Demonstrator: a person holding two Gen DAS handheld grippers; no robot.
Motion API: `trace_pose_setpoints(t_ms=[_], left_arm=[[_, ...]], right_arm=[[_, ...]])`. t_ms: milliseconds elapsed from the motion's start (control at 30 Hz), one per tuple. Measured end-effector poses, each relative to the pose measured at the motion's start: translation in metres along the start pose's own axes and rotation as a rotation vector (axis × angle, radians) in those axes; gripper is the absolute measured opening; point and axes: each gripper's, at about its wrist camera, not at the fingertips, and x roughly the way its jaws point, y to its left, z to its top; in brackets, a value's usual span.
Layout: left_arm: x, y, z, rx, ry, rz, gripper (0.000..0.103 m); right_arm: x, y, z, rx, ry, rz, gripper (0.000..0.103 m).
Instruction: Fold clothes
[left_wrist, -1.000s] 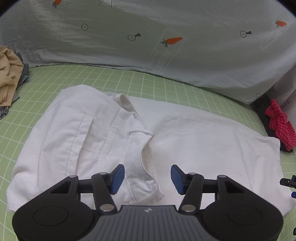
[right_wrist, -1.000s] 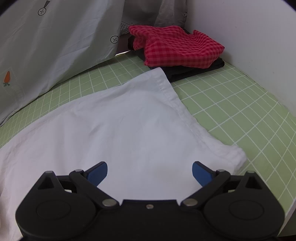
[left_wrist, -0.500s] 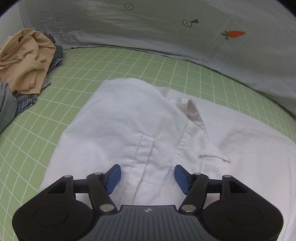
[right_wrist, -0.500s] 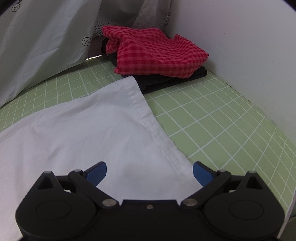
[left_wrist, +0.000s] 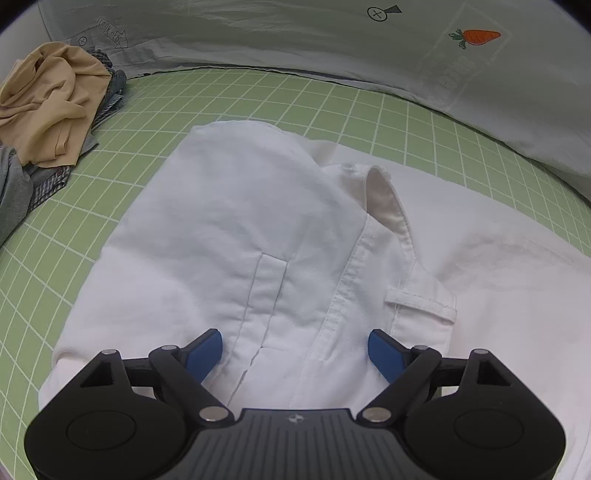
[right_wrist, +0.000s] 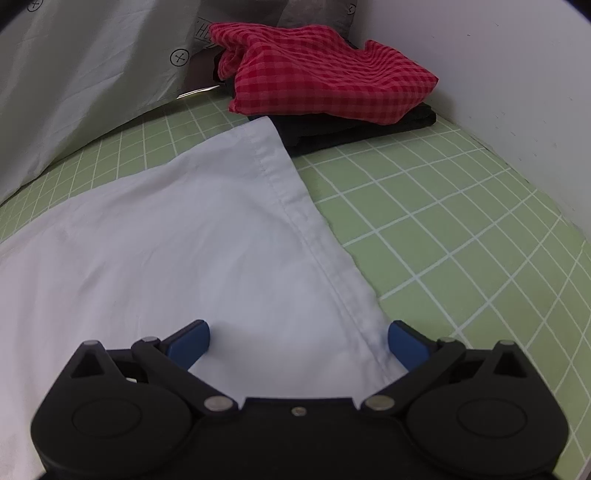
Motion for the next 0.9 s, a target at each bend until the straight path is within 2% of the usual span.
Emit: trace_pose_setpoints(t_ms=[133,200,267,300,367,433,600,767,900], left_arm=[[-0.008,0.004,-0.001,-0.024,-0.008,-0.025,0.086],[-0.011,0.006,-0.001,-0.036,-0.013,-0.037,0.086],[-0.015,0.008,-0.001,-0.048,-0.017,-0.050,0.086],[-0.017,0.008,-0.001,-0.054,-0.019,-0.056,0.086],[-0.024,0.009,-0.003,-0.059,-0.035,-0.069,0.086],[-0.031,0.010,-0.005,-0.061,-0.052,-0.078,0.086],[-0.054,0.020,-0.005,-0.068,-0.102,-0.104,0.086],[-0.075,0.041,-0.004,-0.082,-0.141,-0.106,0.087],[-0.082,0.059,-0.004,-0.072,-0.152,-0.089,0.087]], right_arm=[[0.002,0.000,0.009,-0.014,0.061,0.015,0.102],[-0.001,0.003,0.012,-0.060,0.068,0.043,0.092],[-0.007,0.006,0.012,-0.087,0.062,0.068,0.070],[-0.010,0.008,0.011,-0.091,0.059,0.076,0.064],[-0.014,0.011,0.010,-0.094,0.058,0.104,0.035],[-0.017,0.014,0.009,-0.100,0.058,0.123,0.024],[-0.030,0.022,0.018,-0.119,0.045,0.134,0.017],[-0.063,0.032,0.023,-0.141,-0.043,0.152,0.017],[-0.095,0.054,0.024,-0.195,-0.123,0.152,0.017]])
